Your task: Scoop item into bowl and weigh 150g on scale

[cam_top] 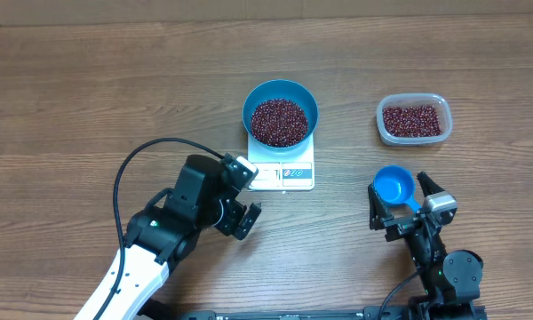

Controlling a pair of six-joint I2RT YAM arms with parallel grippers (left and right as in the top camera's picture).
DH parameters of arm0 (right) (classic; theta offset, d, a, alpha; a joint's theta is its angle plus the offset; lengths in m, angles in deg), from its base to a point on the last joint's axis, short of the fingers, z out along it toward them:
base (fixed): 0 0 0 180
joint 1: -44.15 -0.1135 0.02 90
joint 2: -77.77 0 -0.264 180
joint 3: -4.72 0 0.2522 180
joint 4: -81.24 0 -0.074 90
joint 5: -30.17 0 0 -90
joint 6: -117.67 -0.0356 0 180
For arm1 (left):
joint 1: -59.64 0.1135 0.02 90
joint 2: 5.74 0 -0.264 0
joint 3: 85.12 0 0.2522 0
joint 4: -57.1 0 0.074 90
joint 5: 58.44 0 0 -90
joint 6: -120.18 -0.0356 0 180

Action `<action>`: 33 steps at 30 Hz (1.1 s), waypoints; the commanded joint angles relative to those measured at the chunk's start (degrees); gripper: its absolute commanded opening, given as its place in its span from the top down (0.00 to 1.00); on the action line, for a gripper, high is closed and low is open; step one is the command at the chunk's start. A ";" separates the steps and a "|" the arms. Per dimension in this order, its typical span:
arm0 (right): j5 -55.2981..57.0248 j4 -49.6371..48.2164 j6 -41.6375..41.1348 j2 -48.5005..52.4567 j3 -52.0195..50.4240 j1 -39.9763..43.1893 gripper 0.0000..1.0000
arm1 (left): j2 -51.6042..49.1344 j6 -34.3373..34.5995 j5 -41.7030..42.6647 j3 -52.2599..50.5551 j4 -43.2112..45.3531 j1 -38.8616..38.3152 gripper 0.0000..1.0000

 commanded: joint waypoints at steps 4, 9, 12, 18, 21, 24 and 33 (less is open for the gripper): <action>0.52 -0.35 0.24 -0.68 -0.61 -0.33 0.00 | 5.40 0.83 -1.29 -0.85 2.43 1.20 0.00; 0.52 -0.35 0.24 -0.68 -0.61 -0.33 0.00 | 10.05 1.01 -0.42 -2.34 9.62 6.67 0.00; 0.52 -0.35 0.24 -0.68 -0.61 -0.33 0.00 | 13.81 1.01 2.23 -4.61 15.32 11.93 0.00; 0.52 -0.35 0.24 -0.68 -0.61 -0.33 0.00 | 25.16 0.79 6.45 -15.08 35.47 23.06 0.00; 0.52 -0.35 0.24 -0.68 -0.61 -0.33 0.00 | 31.19 0.74 3.72 -20.15 39.06 25.64 0.01; 0.52 -0.35 0.24 -0.68 -0.61 -0.33 0.00 | 36.63 0.00 2.21 -24.24 40.13 27.08 0.00; 0.52 -0.35 0.24 -0.68 -0.61 -0.33 0.00 | 48.98 -4.46 1.97 -35.98 40.81 29.18 0.01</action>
